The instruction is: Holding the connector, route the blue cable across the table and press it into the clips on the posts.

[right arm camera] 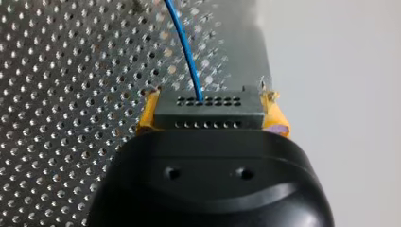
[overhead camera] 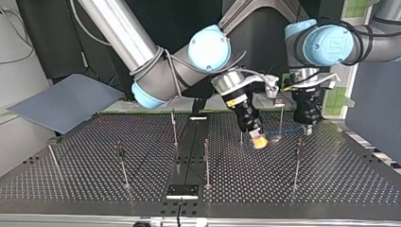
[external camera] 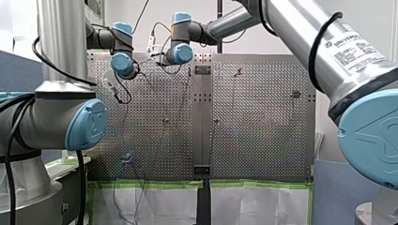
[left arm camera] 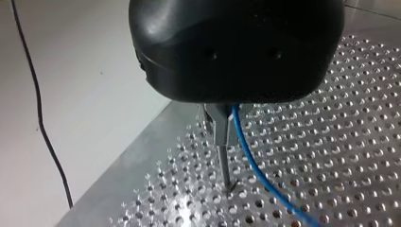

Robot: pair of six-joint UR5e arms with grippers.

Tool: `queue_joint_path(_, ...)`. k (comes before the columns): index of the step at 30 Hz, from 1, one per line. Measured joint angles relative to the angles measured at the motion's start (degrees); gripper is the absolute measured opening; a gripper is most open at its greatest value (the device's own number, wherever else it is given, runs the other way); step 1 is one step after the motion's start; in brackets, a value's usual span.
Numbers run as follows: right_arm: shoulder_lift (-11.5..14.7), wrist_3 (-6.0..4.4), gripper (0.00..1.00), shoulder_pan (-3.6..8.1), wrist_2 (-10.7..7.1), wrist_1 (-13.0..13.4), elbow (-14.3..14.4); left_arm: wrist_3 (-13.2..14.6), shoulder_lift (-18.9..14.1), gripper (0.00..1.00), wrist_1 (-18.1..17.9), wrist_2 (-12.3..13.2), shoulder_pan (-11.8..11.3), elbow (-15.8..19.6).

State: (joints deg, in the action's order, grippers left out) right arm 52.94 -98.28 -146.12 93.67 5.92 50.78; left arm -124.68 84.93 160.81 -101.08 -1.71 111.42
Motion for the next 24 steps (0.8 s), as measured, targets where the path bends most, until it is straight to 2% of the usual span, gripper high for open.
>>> queue_joint_path(8,-0.25,-0.59,0.0,0.41,-0.1,-0.16,-0.17,2.77,0.08,0.0,0.7,3.8,-3.77,-0.01)
queue_joint_path(15,-0.32,-1.0,0.0,0.83,-0.42,-0.11,-0.33,1.67,0.84,0.0,-2.89,7.78,-7.38,-1.14)
queue_joint_path(21,-0.42,-1.3,0.0,1.04,-0.83,-0.12,-0.38,0.98,2.21,0.0,-4.83,11.07,-8.22,-2.2)
queue_joint_path(24,-0.53,-2.01,0.0,1.57,-1.39,-0.16,-0.39,1.03,2.62,0.0,-4.99,12.59,-8.28,-2.33)
